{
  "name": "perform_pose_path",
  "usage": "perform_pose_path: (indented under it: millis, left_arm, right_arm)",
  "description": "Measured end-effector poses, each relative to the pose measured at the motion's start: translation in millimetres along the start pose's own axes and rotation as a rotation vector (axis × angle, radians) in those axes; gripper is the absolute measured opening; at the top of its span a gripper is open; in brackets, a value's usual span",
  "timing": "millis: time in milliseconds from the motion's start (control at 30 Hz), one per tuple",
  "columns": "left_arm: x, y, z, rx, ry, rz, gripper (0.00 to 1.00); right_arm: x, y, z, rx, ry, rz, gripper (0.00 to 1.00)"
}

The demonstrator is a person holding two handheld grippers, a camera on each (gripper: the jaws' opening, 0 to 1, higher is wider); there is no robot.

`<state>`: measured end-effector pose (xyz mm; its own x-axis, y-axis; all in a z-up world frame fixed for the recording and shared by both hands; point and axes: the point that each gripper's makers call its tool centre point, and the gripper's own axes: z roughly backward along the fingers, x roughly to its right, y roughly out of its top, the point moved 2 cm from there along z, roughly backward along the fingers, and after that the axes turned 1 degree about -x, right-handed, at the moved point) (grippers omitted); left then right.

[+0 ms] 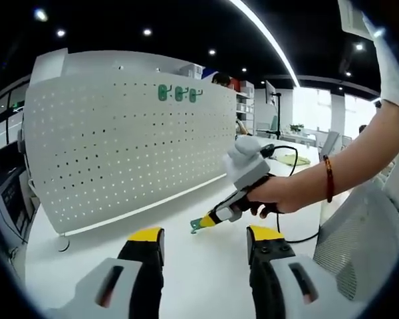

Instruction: Insert the hook assembly into the mounting plate slot until the hook locks in place.

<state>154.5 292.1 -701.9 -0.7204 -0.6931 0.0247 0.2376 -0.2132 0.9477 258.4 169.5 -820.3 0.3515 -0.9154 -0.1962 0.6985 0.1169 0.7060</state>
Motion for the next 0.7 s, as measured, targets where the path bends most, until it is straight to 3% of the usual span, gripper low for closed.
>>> perform_pose_path:
  millis: [133,333,433,700]
  left_arm:
    - [0.7,-0.6,0.3,-0.009,0.0,-0.017,0.51]
    - [3.3,0.7,-0.1,-0.025,-0.003,-0.056,0.5]
    - [7.7,0.6,0.0,-0.048,-0.018,-0.111,0.48]
    - [13.6,0.8,0.0,-0.073,-0.03,-0.159,0.43]
  right_arm:
    - [-6.0,0.2,7.9,-0.026,0.032,-0.004,0.02]
    - [-12.1,2.8,21.9,-0.018,0.057,-0.058,0.02]
    - [-20.3,5.1,29.1,-0.008,0.086,-0.061,0.02]
    - [-39.4,4.4,54.0,-0.018,0.168,-0.085,0.02]
